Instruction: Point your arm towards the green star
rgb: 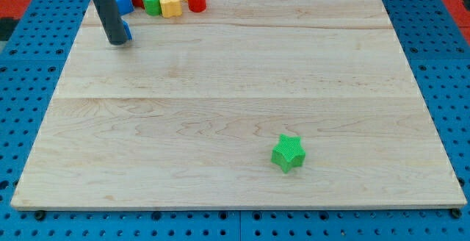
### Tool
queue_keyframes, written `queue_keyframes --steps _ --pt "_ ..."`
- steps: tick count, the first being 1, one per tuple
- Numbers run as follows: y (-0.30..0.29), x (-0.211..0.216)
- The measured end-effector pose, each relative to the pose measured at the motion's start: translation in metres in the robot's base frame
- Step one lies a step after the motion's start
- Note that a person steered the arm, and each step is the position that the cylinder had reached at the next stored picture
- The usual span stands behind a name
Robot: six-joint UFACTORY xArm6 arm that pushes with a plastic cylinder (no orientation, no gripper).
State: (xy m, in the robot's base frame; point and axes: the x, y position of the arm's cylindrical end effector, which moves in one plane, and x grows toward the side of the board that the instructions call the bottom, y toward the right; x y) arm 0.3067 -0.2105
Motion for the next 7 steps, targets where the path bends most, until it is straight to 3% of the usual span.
queue_keyframes --steps 1,4,7 --pt "-0.001 -0.005" --pt "0.191 0.040" --pt "0.196 0.040"
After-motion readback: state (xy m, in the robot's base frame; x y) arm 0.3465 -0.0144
